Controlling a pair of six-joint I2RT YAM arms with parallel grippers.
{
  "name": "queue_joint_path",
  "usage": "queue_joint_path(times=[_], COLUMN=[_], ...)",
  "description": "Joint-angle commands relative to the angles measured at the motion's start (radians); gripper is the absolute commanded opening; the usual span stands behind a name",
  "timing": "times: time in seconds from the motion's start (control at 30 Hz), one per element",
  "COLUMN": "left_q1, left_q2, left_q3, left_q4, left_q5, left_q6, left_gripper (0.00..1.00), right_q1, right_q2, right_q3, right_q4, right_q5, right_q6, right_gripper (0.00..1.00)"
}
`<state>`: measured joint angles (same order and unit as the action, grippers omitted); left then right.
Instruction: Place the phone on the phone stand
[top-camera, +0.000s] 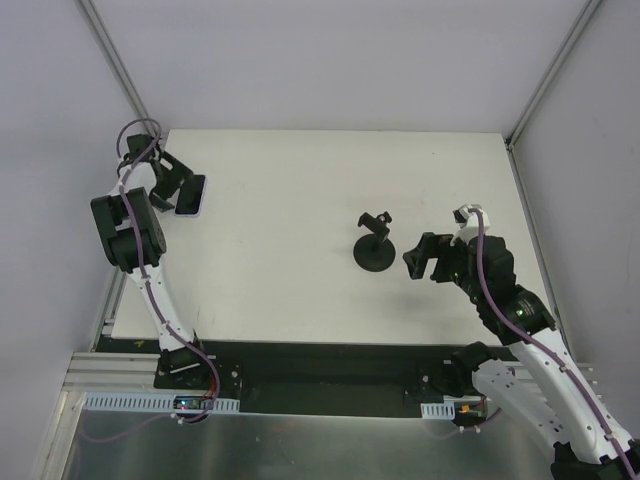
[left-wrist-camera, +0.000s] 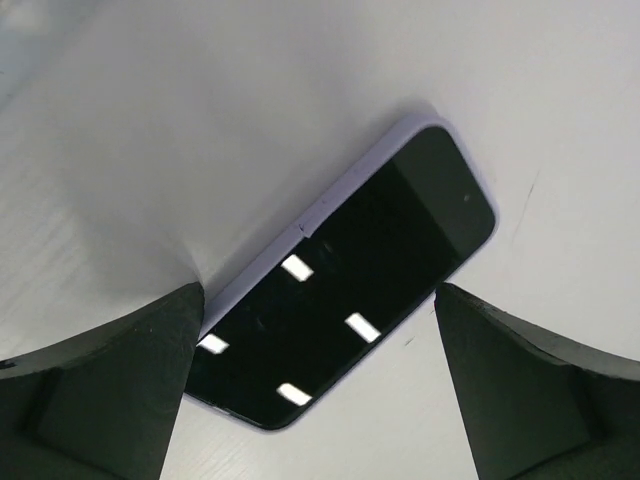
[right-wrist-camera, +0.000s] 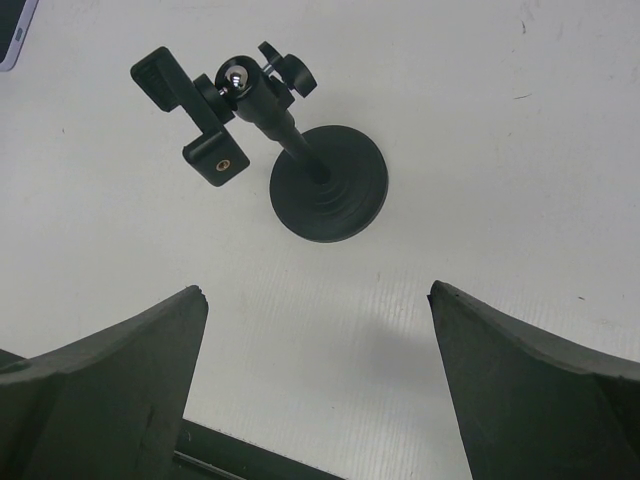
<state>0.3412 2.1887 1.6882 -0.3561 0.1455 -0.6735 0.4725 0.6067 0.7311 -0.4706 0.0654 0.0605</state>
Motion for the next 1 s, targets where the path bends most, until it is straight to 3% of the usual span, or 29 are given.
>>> queue_joint_path(times=[0.0,0.1,0.27,0.7,0.97], left_q1=[-0.083,-0.114,-0.159,-0.191,-0.209], left_q2=[0.002,0.081,0.074,0.187,0.184], left_q3=[0.028,0.131,0.156,0.286,0.295], left_q4=[-0.154,-0.265,-0.279,-0.405,-0.446], left_q5=[-0.106,-0.136,-0.147,-0.173,-0.215], left_q6=[0.248,0.322,0.41,0.405,0.387], left_gripper=[0.99,0.99,0.99,0.98,0.71], right_q1=[-0.003,-0.003,-0.005,-0.005,-0.003], right_q2=[-0.008,-0.01,-0.013,-0.013,-0.019], right_q3=[0.01,0.01,0.002,-0.016,-0.015], right_q4=[0.02,0.02,0.023,0.033,0.038], right_q5=[-0.003,0.001,0.014,0.025,0.025], right_q6=[0.007,0.002,-0.002,0.001,-0.002], right_gripper=[0.96,0.96,0.96,0.96,0.96])
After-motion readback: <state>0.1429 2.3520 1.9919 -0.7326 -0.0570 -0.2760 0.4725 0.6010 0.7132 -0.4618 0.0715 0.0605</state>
